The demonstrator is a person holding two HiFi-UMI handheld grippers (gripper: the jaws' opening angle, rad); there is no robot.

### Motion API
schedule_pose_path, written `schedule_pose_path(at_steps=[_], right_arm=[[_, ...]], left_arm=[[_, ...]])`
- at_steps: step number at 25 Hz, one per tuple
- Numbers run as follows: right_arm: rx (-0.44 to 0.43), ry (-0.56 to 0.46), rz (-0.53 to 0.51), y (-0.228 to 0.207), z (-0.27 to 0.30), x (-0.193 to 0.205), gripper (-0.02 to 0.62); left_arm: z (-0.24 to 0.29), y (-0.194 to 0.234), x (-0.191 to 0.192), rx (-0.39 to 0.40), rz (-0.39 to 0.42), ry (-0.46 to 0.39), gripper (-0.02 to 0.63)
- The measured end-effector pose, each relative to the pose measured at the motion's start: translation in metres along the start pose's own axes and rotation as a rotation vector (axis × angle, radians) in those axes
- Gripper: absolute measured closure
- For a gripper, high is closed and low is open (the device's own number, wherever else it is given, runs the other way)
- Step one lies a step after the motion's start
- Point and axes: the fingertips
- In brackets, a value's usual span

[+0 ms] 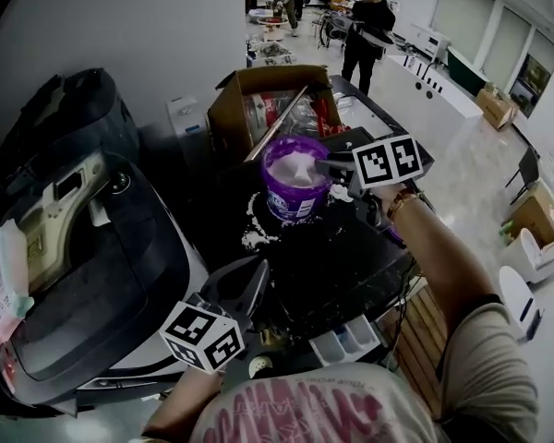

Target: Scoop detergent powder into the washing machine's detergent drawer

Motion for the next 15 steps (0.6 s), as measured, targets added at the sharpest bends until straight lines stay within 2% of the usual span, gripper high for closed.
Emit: schedule_pose_path(at_steps=[9,15], right_arm=[[-0.043,0.07,0.049,0.011,0.035,0.01,0.428],[0.003,0.107,-0.001,0.007,0.052,0.014,0.446]], left_arm=[[-0.013,0.007,0.006,-0.021,-0.005,0.006,0.607],[-0.024,0.013,0.006,-0.043,-0.008,0.004,0.607]])
Point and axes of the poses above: the fingertips, and each gripper's own axes: z forward along the fingers, y to its left, x out of its underside, and after that the axes turned 15 degrees about -y, right-handed
